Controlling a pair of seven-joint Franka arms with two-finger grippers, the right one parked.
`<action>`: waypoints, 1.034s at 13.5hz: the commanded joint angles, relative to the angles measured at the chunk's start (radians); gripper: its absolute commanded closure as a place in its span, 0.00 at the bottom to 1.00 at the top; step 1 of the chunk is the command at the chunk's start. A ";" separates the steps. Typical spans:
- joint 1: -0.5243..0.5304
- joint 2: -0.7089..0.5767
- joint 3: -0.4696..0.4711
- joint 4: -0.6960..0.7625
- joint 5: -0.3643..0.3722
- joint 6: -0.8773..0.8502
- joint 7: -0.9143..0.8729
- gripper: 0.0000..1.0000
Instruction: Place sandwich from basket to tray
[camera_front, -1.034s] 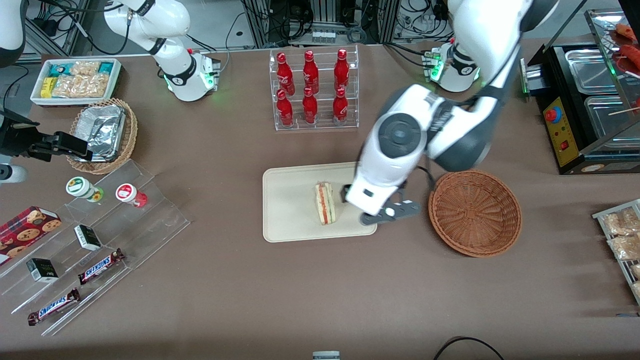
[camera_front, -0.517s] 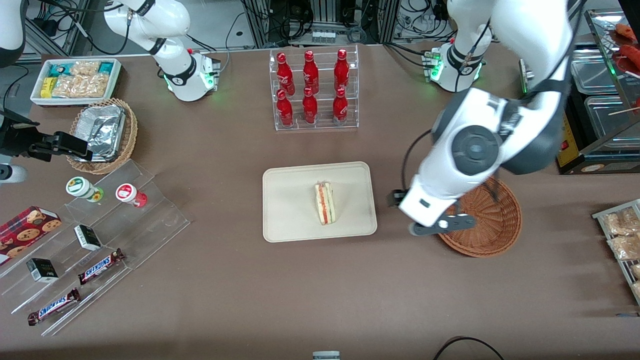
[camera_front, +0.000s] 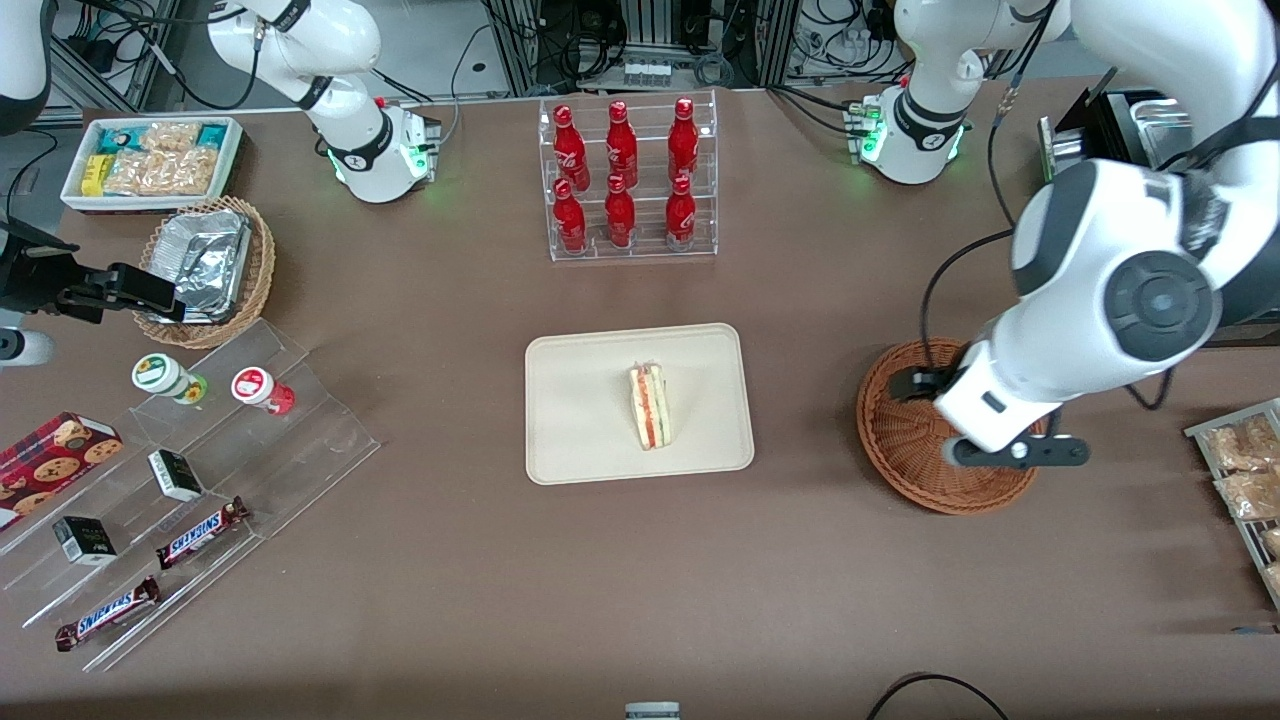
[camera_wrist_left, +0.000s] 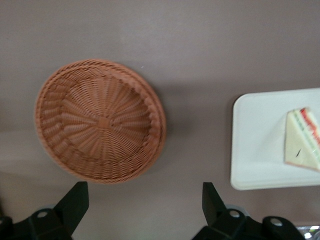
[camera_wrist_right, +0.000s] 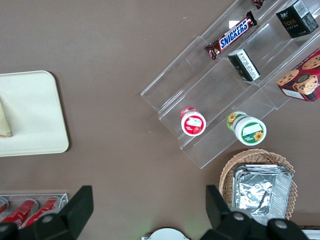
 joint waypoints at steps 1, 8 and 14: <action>0.058 -0.127 -0.002 -0.137 -0.022 -0.002 0.112 0.00; 0.065 -0.325 0.139 -0.268 -0.062 -0.084 0.316 0.00; 0.033 -0.411 0.239 -0.239 -0.073 -0.209 0.317 0.00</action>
